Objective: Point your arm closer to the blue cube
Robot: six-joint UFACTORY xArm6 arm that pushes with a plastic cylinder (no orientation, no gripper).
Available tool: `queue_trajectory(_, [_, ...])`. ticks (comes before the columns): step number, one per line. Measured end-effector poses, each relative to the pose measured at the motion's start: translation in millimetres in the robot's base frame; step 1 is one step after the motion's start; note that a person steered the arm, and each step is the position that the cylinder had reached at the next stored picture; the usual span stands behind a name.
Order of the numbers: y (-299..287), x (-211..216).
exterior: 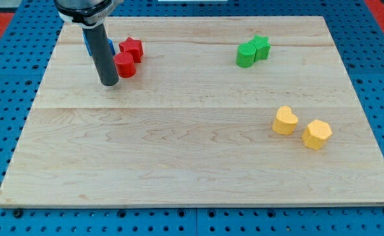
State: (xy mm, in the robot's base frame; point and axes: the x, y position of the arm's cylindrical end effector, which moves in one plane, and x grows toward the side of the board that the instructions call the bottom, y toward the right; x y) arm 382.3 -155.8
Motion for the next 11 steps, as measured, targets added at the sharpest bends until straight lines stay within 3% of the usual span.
queue_trajectory(2, [-58, -5])
queue_trajectory(6, [-8, -7])
queue_trajectory(8, [-42, -23])
queue_trajectory(11, [-21, -31])
